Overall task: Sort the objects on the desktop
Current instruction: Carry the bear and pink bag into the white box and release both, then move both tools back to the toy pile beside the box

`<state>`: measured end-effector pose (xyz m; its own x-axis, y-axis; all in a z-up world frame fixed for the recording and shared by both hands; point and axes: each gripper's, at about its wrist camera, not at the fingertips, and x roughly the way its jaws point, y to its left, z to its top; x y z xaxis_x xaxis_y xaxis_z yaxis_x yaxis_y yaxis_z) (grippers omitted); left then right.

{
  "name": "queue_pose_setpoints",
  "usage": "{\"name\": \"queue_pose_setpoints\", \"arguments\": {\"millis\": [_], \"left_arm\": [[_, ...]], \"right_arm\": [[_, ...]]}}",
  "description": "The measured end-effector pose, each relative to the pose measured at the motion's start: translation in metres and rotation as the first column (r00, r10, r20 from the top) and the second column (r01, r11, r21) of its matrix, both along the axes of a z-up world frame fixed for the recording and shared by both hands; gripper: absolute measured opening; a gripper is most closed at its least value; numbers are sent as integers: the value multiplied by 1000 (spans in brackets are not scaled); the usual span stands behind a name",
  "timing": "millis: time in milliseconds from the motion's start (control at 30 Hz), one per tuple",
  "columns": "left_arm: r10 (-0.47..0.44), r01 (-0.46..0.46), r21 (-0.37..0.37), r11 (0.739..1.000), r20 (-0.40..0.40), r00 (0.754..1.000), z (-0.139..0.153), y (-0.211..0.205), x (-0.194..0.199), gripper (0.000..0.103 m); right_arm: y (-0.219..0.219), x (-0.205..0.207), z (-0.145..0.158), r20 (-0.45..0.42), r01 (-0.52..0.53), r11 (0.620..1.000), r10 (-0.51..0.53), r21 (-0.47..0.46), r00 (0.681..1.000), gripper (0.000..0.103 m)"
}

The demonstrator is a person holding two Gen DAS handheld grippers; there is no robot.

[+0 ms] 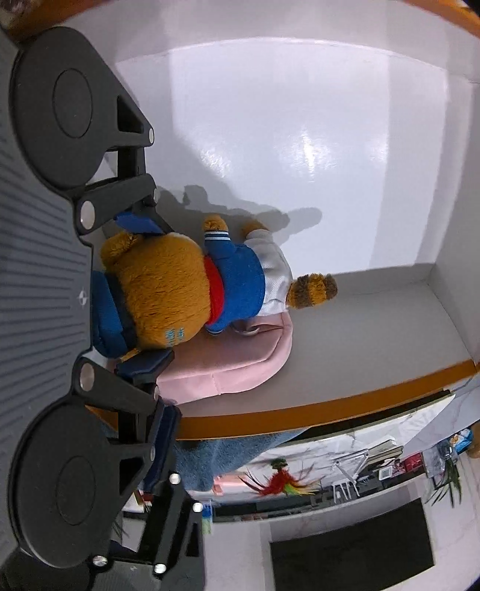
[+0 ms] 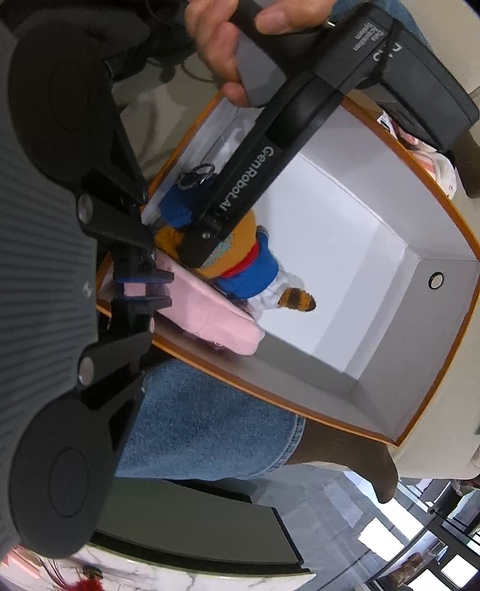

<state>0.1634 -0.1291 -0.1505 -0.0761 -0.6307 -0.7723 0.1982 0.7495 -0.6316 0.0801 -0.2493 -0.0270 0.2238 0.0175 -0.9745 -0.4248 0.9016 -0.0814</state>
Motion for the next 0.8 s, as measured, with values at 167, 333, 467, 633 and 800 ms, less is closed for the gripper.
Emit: {"name": "queue_pose_setpoints", "arguments": {"millis": [167, 333, 467, 633, 800], "left_arm": [[-29, 28, 48, 998, 29, 999, 11, -2, -8, 84], [-30, 22, 82, 996, 91, 995, 32, 3, -16, 85], [-47, 28, 122, 992, 153, 987, 48, -2, -20, 70], [-51, 29, 172, 985, 128, 990, 41, -7, -17, 38], [-66, 47, 177, 983, 106, 992, 29, -16, -17, 38]], "right_arm": [[-2, -1, -5, -3, 9, 1000, -9, -5, 1000, 10], [-2, -5, -6, 1, 6, 1000, -6, -5, 1000, 10], [-3, -6, -5, 4, 8, 1000, -8, 0, 1000, 10], [-3, -5, -6, 11, 2, 1000, -2, -4, 1000, 10], [-2, -4, -4, 18, -4, 1000, 4, 0, 1000, 10]]}}
